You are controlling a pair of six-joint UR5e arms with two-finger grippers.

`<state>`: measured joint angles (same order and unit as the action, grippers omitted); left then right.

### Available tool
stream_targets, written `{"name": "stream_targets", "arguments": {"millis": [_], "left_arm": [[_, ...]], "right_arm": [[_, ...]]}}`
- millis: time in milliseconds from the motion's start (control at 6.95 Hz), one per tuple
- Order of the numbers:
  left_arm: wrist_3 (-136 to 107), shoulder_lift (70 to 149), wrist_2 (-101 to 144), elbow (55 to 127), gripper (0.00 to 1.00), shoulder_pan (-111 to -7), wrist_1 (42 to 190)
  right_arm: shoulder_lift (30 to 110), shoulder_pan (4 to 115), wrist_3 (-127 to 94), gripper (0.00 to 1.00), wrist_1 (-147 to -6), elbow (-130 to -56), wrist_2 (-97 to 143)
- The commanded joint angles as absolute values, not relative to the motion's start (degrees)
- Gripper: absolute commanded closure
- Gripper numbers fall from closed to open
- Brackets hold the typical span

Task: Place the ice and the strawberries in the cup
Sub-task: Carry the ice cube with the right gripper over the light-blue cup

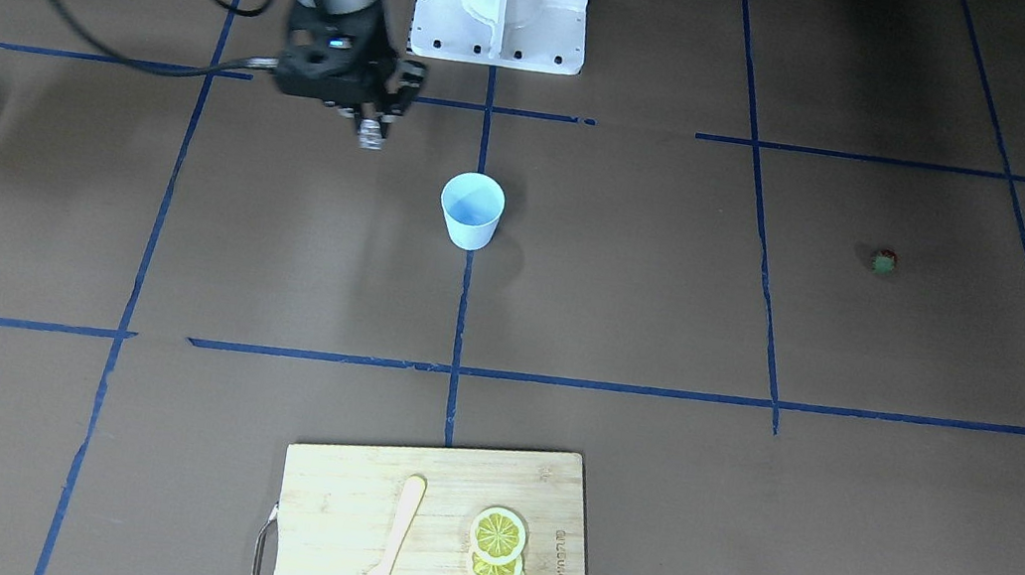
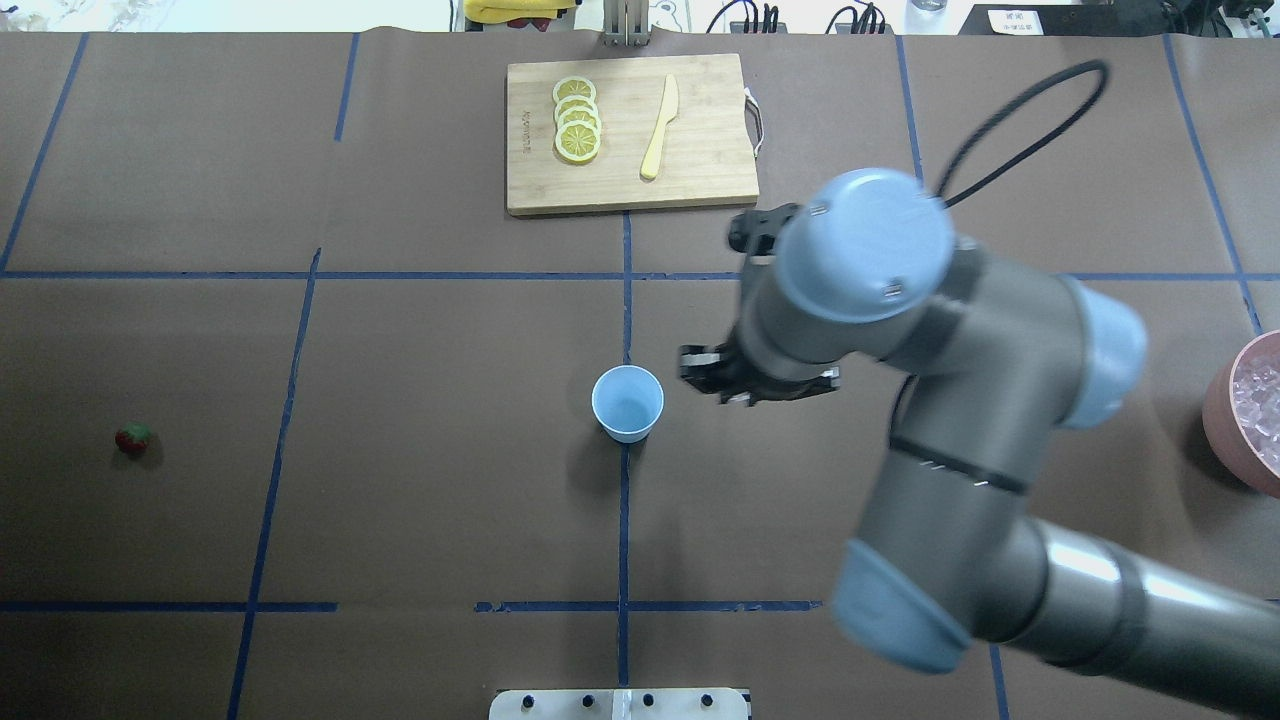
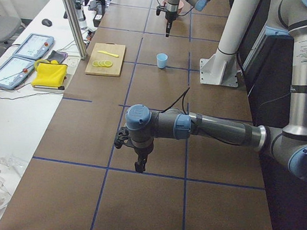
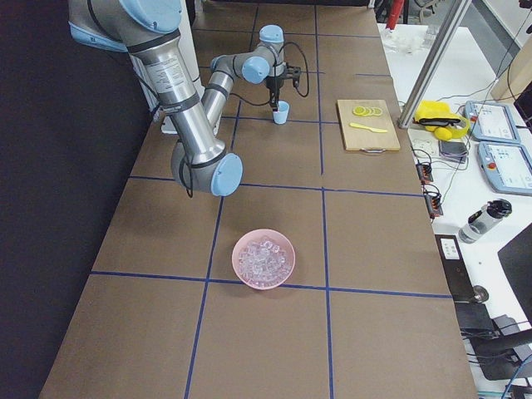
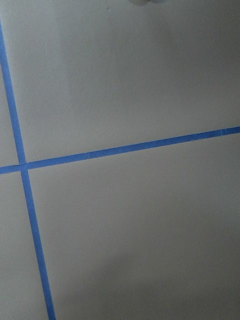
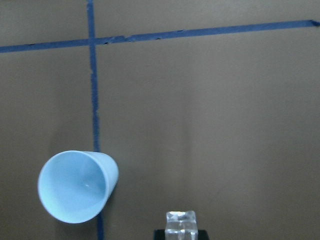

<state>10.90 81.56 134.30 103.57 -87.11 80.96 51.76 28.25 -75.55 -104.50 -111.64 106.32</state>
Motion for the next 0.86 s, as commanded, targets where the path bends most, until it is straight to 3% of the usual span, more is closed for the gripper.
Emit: {"name": "stream_targets", "arguments": {"millis": [0, 719], "left_arm": [[10.9, 81.6, 134.3, 103.4, 0.0, -87.1, 80.9], [10.9, 81.4, 134.3, 103.6, 0.0, -87.1, 80.9]], "right_arm": [[42.4, 22.7, -81.6, 1.0, -105.6, -102.3, 100.9], [41.7, 22.5, -81.7, 1.0, -100.5, -95.9, 95.5]]}}
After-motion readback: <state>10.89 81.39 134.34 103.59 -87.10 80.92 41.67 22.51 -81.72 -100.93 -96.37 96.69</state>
